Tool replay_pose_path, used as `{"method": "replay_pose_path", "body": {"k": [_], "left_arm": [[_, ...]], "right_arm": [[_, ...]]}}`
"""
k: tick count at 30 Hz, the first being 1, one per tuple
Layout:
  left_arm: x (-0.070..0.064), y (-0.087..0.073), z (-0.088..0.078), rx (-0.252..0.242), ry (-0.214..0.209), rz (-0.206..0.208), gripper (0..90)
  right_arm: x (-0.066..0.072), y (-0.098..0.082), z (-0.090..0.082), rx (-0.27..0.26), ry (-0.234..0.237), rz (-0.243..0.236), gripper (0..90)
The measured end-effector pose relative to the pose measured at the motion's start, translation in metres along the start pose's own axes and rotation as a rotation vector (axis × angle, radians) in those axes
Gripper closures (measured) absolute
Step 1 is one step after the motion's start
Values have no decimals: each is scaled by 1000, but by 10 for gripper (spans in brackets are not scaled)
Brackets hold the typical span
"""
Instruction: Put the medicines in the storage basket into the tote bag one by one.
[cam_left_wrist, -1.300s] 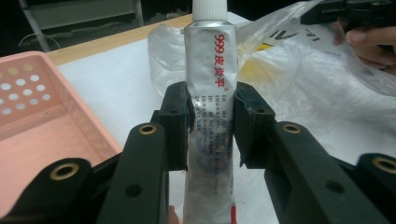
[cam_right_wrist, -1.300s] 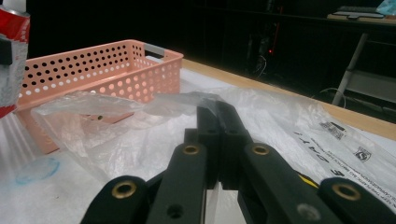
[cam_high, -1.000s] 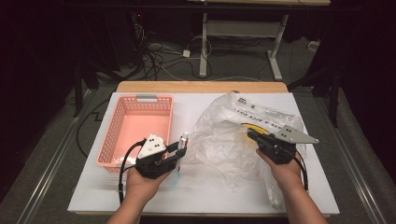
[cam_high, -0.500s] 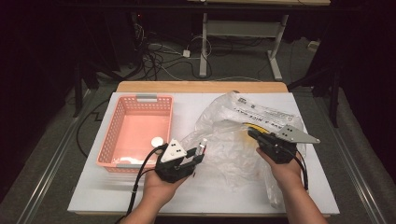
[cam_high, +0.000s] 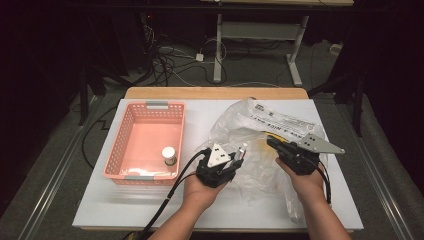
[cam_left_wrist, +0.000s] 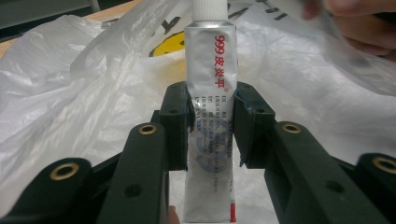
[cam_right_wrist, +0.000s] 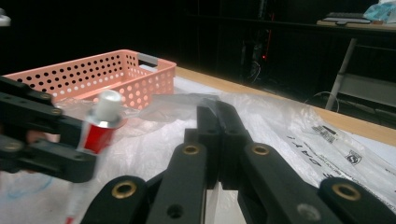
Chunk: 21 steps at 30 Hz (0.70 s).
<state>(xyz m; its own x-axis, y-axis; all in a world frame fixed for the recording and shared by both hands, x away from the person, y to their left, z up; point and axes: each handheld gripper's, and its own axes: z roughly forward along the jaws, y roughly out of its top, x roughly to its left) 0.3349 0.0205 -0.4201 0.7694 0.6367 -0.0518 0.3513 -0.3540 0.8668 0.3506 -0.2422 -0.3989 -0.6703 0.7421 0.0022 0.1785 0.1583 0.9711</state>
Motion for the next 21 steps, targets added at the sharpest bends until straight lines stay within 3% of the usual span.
{"method": "replay_pose_path", "body": {"k": [8, 15, 21], "left_arm": [[18, 4, 14, 44, 46, 1, 672], [36, 10, 15, 52, 81, -20, 672], [35, 10, 23, 69, 54, -29, 672]], "right_arm": [[0, 3, -3, -16, 6, 8, 900], [10, 8, -3, -24, 32, -1, 900], [15, 8, 2, -11, 36, -7, 900]]}}
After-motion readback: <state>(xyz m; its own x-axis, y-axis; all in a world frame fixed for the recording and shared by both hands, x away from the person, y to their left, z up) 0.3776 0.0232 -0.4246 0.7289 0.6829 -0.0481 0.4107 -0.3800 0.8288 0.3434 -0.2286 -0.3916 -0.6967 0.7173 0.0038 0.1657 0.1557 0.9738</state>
